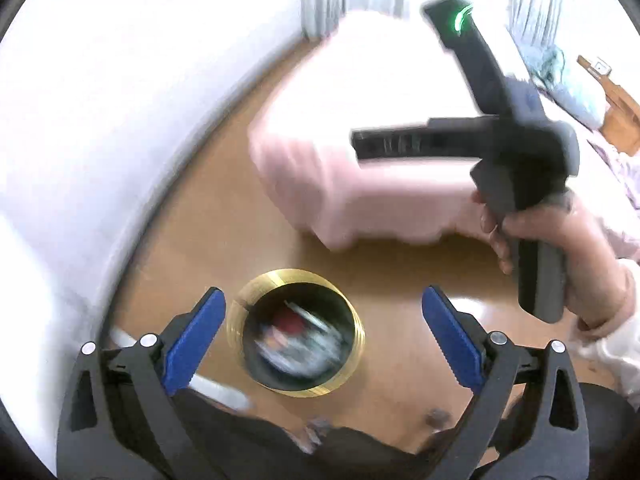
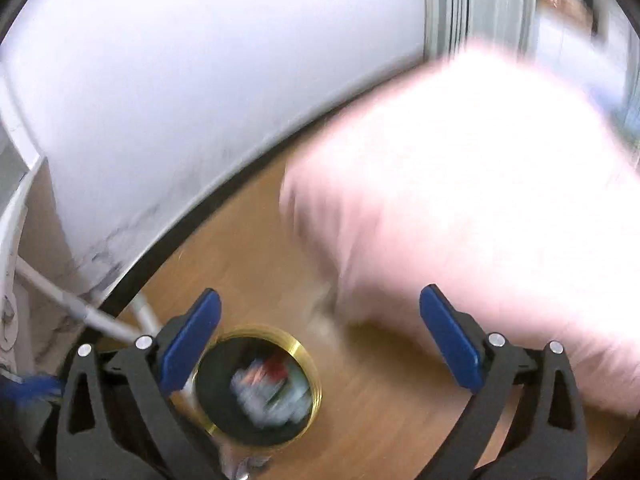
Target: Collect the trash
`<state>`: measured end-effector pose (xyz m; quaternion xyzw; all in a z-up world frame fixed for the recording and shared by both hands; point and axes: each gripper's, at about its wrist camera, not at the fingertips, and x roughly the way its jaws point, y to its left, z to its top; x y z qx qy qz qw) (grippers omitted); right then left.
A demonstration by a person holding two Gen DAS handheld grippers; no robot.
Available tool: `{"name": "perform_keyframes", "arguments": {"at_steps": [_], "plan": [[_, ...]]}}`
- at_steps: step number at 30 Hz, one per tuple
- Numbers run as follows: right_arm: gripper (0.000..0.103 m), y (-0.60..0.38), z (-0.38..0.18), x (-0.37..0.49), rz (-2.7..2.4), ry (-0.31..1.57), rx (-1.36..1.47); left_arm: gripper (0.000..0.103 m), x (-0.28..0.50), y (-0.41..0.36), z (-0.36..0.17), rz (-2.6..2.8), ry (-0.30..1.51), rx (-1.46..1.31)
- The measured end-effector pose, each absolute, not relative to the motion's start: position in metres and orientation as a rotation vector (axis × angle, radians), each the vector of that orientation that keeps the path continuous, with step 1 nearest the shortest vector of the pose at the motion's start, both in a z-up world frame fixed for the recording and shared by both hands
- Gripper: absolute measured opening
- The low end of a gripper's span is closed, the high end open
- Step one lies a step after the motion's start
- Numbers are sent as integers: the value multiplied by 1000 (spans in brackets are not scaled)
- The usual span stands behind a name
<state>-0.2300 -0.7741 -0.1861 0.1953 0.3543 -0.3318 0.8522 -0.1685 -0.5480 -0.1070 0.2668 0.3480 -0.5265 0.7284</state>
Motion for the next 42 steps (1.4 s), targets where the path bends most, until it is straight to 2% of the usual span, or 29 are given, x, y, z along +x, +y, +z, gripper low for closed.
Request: {"name": "perform_keyframes", "arguments": {"at_steps": [5,8,12,18,23,34,42], "plan": [[96,-702,-84,-215,-756,474,173,96,-128,-456,-8,-997,561,406],[96,-647,-52,-172,-701,458,54,96,-88,-394,16,-769,502,350],[96,-566,-26,-105,-441,436,42,96,-42,-297,21,-377,421,337],[96,-428,-27,-41,-169,416,18,97,8,-190,6,-80,460,246],[96,-354,-46,-9,-51,449,-28,97,26,-136,-1,30,483,187],[96,-302,-74,15,-15,512,-99,96,26,-84,-45,135,549,115],[96,-303,-79,25,-16,574,-81,97,27,-72,-52,160,549,43]]}}
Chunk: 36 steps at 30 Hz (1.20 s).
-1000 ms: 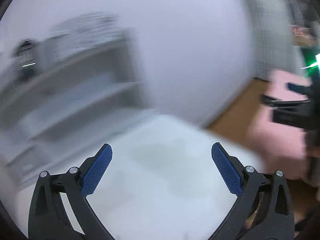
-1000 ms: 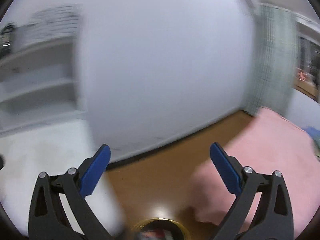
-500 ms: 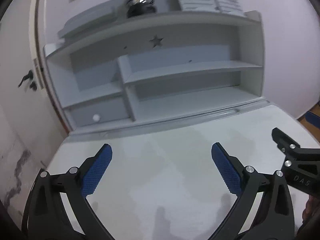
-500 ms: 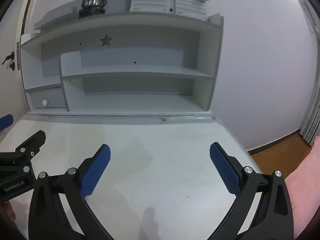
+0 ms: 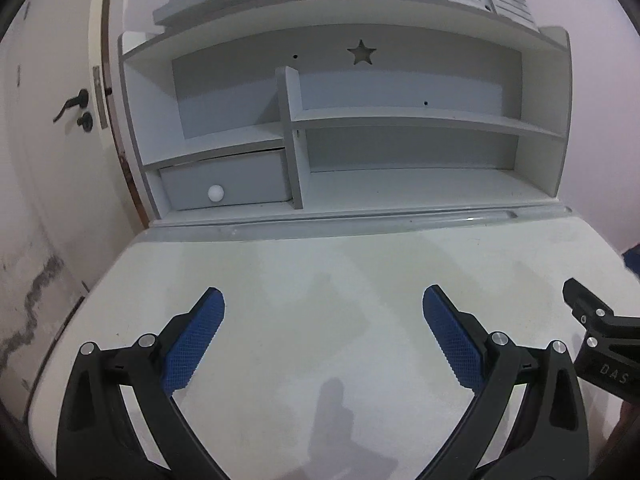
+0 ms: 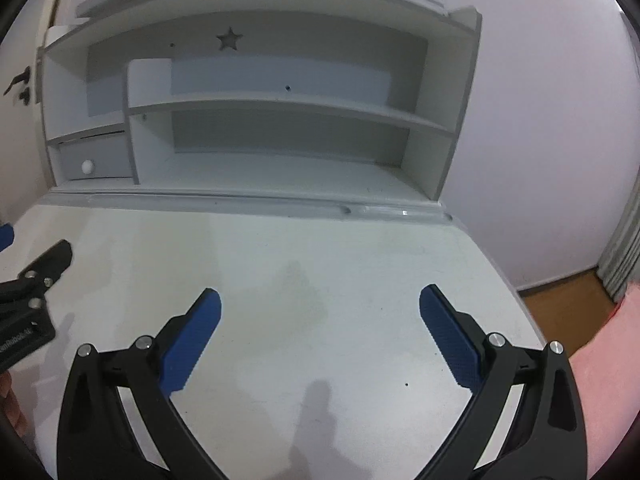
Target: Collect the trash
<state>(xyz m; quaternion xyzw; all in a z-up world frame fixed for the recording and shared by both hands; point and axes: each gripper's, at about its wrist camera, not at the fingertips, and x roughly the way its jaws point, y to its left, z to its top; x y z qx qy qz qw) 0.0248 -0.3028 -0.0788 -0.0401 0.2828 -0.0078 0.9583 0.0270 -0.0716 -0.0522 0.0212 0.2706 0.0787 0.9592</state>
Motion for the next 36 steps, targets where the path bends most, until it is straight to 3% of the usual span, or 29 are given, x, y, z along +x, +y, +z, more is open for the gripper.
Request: {"name": "perform_keyframes", "arguments": {"at_steps": [36], "plan": [[96,-306,-75,17,-2,521,-85,97,36,-93,-55,126,580,143]]}}
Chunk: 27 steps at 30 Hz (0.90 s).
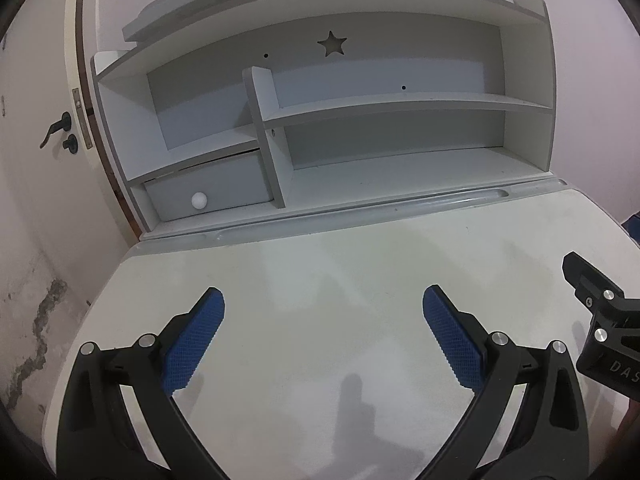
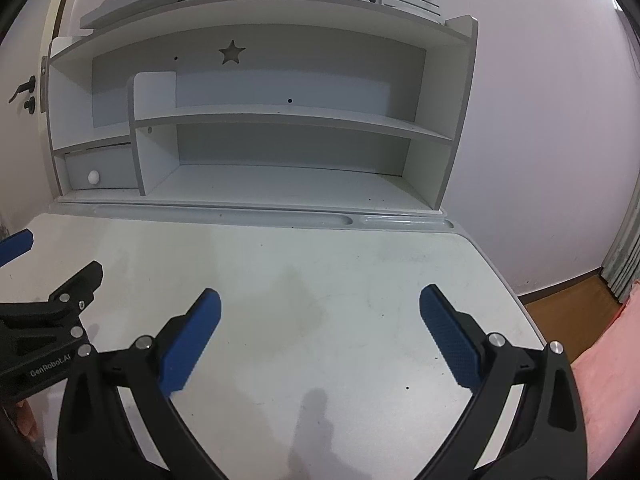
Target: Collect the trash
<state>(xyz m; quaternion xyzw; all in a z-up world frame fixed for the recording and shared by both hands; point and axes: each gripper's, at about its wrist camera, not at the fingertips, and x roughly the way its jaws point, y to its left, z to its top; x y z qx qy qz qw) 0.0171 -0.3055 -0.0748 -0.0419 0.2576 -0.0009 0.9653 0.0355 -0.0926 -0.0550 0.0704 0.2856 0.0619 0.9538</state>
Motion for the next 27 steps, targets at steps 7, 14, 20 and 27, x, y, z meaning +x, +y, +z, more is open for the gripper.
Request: {"name": "perform_keyframes", "arguments": {"at_steps": [7,14,20,27], "plan": [[96,-306,-74,15,-4,513,-80,97,37,-91,-56,125,588,133],[96,-310,-73,11,-2,492,-57,97,34,-99,-56,112,570,168],[96,-312,-73,14,-7,502,-47,97,33,-91,-52,66,576,91],[96,-311,-73,13,-19,497,-56,97,32,-89,-53,101,602,54]]}}
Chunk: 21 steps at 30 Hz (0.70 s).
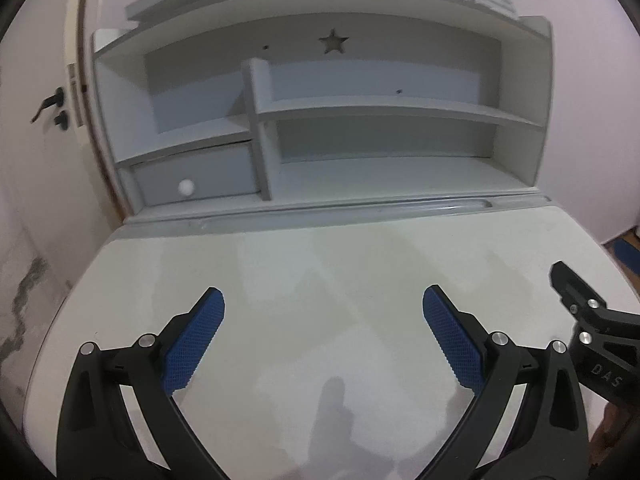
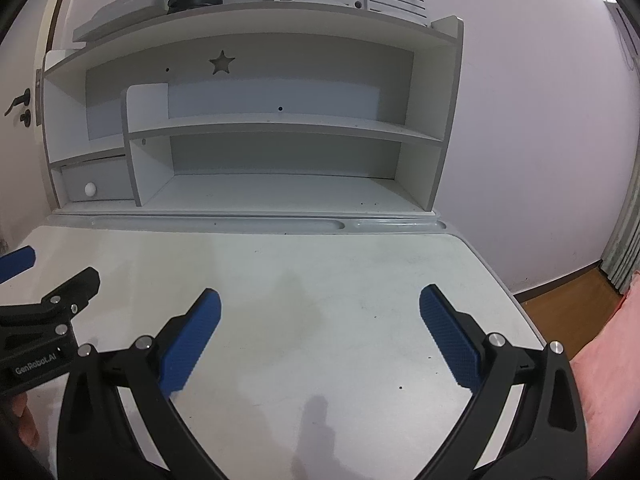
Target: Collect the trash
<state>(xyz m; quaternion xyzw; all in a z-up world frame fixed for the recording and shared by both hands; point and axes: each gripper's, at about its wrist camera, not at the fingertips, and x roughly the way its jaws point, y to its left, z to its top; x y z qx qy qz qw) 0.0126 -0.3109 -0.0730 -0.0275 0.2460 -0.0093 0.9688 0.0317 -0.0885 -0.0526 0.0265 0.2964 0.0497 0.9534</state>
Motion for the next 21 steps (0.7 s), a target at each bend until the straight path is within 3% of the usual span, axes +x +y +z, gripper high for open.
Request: {"name": "perform_keyframes", "arguments": {"at_steps": [11,21], "plan": [[96,-311,-75,16,-13,519,-67,96,33,-82,-54,123,608,18],[96,-298,-85,32,-17,624,-134,96,51,-68,-70,125,759,-33]]}}
